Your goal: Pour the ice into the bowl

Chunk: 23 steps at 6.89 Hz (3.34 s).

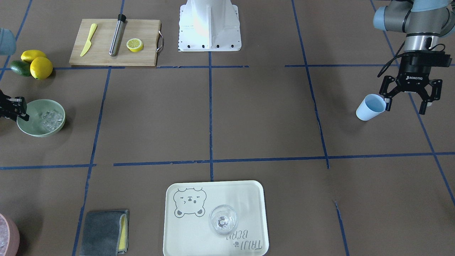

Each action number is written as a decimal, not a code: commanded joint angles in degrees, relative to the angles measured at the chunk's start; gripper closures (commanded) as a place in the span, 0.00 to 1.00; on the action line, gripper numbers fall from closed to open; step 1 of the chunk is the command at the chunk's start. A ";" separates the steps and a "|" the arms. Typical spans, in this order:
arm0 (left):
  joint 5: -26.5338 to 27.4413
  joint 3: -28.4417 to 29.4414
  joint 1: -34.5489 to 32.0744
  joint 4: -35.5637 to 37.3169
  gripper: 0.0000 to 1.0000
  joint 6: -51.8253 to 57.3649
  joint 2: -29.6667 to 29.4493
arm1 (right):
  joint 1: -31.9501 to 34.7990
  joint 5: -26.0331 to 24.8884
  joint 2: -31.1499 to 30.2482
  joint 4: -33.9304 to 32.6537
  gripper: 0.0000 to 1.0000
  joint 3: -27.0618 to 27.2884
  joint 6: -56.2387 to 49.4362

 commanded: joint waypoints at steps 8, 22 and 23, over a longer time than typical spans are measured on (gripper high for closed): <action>-35.90 -0.01 -27.63 37.40 0.00 26.51 -7.99 | 21.70 -1.14 1.04 -29.32 0.00 8.03 -35.98; -54.24 6.67 -44.02 71.49 0.00 43.27 -12.49 | 30.44 9.85 0.70 -35.99 0.00 5.76 -38.61; -54.24 6.58 -44.02 71.40 0.00 43.27 -12.49 | 30.61 9.85 1.31 -35.99 0.00 4.80 -38.61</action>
